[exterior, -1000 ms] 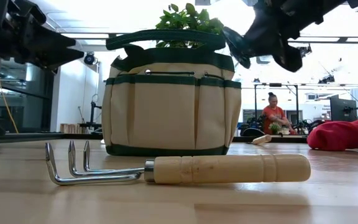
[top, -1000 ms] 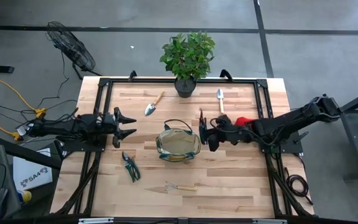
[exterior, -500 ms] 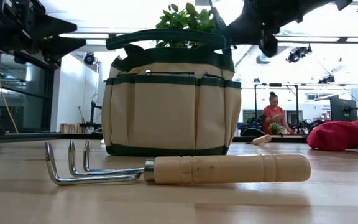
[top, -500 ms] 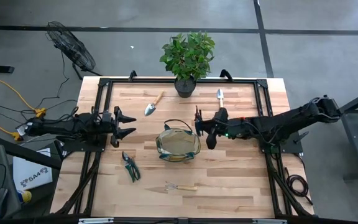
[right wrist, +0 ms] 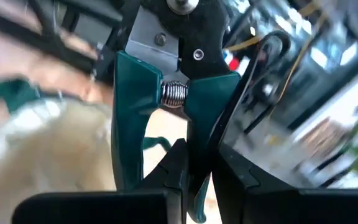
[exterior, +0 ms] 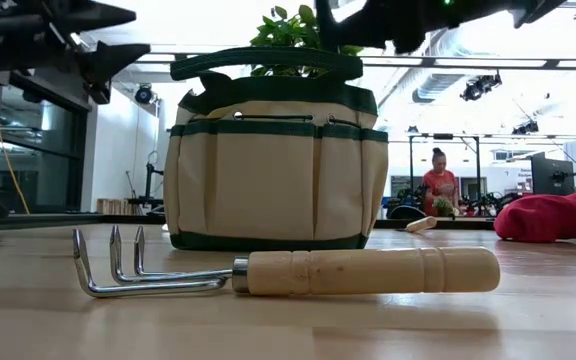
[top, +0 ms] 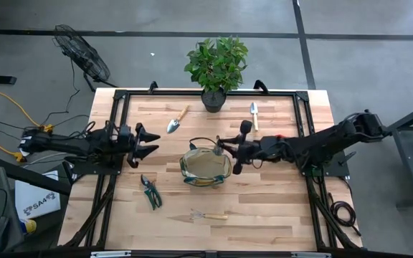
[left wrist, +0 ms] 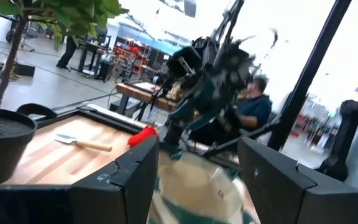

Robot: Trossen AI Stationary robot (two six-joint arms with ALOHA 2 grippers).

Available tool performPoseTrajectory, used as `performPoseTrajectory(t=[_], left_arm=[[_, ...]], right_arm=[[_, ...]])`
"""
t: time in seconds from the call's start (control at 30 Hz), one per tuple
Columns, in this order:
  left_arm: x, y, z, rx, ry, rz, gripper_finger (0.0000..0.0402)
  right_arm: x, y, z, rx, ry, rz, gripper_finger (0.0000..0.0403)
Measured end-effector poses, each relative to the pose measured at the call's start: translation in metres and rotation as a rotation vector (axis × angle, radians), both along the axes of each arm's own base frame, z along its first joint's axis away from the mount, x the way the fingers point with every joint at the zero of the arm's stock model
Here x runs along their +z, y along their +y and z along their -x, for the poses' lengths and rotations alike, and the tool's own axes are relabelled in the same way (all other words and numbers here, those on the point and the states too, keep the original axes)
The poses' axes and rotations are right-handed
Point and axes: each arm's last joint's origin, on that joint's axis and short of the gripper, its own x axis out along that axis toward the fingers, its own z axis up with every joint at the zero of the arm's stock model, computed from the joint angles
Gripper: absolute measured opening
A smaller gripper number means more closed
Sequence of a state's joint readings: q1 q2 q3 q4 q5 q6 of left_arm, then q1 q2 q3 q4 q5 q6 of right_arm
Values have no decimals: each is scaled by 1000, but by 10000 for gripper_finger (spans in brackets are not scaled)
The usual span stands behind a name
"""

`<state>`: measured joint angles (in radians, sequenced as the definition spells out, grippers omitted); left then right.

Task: Pick & Place Garden tools in Gardening bag
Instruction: Put the right green shear scissors into the gardening bag

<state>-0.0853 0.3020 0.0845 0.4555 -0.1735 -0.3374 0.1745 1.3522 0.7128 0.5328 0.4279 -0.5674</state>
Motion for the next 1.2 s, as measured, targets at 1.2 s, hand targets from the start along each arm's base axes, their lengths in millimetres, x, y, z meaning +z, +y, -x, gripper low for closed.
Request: performPoseTrajectory(t=[1.2], left_arm=[[74, -8, -112, 111, 345, -657, 213]], right_arm=[[50, -6, -23, 141, -108, 61, 37]])
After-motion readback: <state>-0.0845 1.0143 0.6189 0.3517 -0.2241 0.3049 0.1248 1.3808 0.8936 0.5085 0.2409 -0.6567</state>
